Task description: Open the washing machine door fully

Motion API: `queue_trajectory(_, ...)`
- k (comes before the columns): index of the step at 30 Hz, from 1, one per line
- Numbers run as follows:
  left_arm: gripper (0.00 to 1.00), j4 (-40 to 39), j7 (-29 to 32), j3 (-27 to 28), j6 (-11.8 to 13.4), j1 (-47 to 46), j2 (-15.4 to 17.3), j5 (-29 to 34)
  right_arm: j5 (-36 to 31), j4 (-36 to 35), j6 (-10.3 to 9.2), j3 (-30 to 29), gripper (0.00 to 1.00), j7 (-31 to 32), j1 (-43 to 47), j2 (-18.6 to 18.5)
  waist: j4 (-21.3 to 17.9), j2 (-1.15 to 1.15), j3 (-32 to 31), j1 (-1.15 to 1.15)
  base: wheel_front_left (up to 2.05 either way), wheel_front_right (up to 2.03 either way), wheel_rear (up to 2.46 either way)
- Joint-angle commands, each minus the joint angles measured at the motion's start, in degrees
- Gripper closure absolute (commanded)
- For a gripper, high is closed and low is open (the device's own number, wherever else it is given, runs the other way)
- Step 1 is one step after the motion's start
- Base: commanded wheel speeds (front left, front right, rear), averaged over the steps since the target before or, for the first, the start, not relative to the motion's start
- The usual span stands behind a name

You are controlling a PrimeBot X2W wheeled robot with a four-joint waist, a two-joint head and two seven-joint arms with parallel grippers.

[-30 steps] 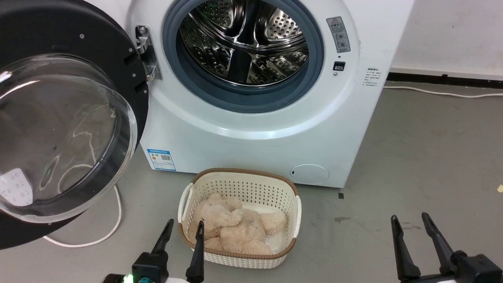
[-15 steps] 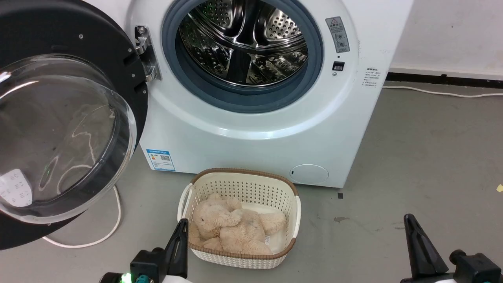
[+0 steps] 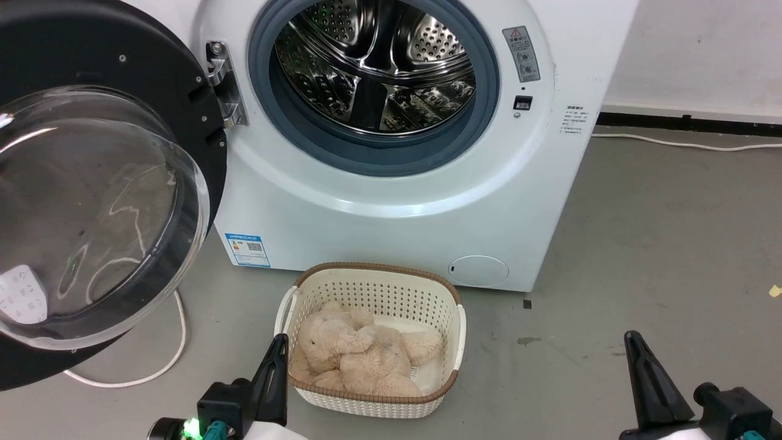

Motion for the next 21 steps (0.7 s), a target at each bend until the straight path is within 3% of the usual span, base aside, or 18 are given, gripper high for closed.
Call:
queue_trajectory(1, 1.00, -0.3, 0.4, 0.6, -0.3, -0.2, -0.3, 0.7, -0.5, 0.1, -0.01, 0.1, 1.00, 0.3, -1.0, 0.1, 0.0, 0.00, 0.0, 0.00, 0.00, 0.00, 0.00)
queue_trajectory(21, 1.00, -1.4, 2.7, 3.8, -2.2, -0.4, -1.6, 3.4, -1.8, 0.2, -0.02, 0.3, 1.00, 2.4, -2.3, 0.1, -0.6, 0.00, -0.1, 0.00, 0.00, 0.00, 0.00)
